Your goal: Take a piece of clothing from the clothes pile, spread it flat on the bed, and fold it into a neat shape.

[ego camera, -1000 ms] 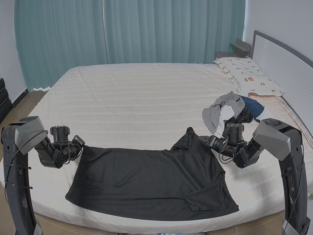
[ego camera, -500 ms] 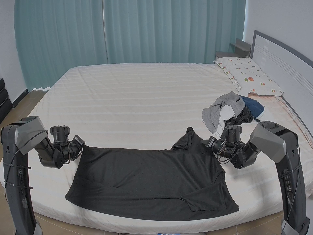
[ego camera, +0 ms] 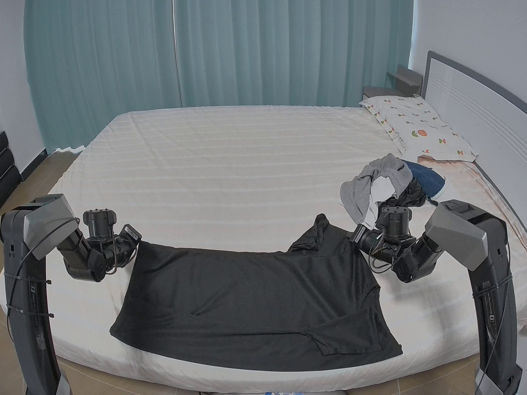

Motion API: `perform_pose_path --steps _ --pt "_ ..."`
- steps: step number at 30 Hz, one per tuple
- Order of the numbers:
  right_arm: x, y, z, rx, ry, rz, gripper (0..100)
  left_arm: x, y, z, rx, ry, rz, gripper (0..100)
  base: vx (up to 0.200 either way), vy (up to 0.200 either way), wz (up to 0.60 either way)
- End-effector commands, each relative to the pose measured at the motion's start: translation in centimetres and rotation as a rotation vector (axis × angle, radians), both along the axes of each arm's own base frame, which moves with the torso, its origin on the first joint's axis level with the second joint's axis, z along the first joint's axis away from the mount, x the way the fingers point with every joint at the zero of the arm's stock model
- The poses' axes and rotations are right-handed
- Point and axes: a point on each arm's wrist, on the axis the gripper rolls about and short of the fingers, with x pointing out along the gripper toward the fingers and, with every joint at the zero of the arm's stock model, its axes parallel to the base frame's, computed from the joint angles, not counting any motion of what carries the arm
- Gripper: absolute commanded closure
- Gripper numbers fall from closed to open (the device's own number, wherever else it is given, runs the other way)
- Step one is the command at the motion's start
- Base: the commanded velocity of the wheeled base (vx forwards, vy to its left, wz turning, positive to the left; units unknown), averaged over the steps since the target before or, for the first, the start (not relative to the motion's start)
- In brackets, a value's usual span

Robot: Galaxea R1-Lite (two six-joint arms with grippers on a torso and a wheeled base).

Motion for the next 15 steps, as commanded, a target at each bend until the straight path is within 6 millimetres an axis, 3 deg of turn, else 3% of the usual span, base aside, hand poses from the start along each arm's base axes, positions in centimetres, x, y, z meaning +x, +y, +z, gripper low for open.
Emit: perform_pose_path --steps 1,10,15 --pt "-0.5 0.0 0.9 -0.004 -0.061 -0.035 100 -0.1 0.2 1.4 -0.048 -0.06 0.038 100 0.0 0.0 0.0" --pt "-1.3 -0.2 1.8 -0.003 -0.106 -0.039 100 -0.5 0.9 1.4 -0.047 -0.073 0.049 100 0.0 0.0 0.0" --pt "-1.9 -0.2 0.4 -0.031 -0.06 -0.029 100 0.0 0.9 1.2 -0.024 -0.074 0.025 100 0.0 0.0 0.0"
